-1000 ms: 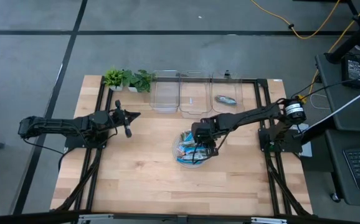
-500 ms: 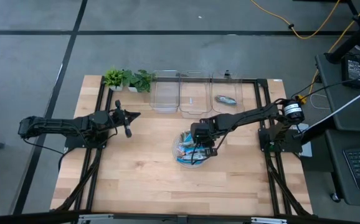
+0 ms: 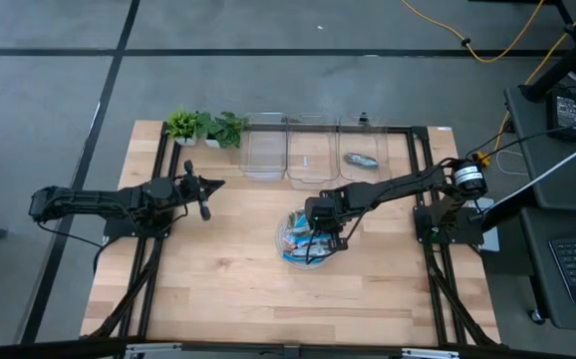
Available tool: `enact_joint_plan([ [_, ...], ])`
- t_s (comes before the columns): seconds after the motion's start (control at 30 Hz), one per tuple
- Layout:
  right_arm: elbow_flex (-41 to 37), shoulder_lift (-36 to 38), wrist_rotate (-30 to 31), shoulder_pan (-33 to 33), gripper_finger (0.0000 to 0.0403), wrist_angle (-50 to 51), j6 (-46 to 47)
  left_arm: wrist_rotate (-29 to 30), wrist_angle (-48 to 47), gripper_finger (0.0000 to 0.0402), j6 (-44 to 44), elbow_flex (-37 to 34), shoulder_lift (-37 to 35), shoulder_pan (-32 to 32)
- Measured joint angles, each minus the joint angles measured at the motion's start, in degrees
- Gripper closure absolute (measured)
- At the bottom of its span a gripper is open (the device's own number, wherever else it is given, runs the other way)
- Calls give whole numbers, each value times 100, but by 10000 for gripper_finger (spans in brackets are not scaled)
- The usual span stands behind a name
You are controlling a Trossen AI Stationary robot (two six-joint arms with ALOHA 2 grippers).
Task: Pick and place Granola Bars by type
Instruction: Put the red granola bar into the right transparent bin
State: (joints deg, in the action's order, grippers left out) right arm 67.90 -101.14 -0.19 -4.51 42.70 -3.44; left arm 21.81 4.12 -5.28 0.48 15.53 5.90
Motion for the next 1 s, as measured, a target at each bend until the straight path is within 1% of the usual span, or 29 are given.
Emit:
enact_joint_plan([
  [0.1, 0, 31, 0, 0, 397, 29, 4, 0, 0, 398, 0, 1, -1, 1],
  [0.2, 0, 142, 1, 0, 393, 75, 39, 0, 0, 398, 0, 1, 0, 1],
  [0.3, 82, 300, 4, -2, 392, 350, 155, 0, 0, 398, 0, -1, 0, 1],
  [0.4, 256, 499, 7, -13, 398, 692, 319, 0, 13, 398, 0, 1, 0, 0],
  [0.53, 568, 817, 64, -91, 394, 1037, 599, 0, 15, 398, 0, 0, -2, -1],
  [0.8, 1270, 1434, 225, -239, 397, 1531, 1165, -3, 22, 398, 0, 0, -2, -1],
  [1.0, 1567, 1685, 519, -267, 395, 1993, 1377, -3, 27, 398, 0, 1, -2, 0],
])
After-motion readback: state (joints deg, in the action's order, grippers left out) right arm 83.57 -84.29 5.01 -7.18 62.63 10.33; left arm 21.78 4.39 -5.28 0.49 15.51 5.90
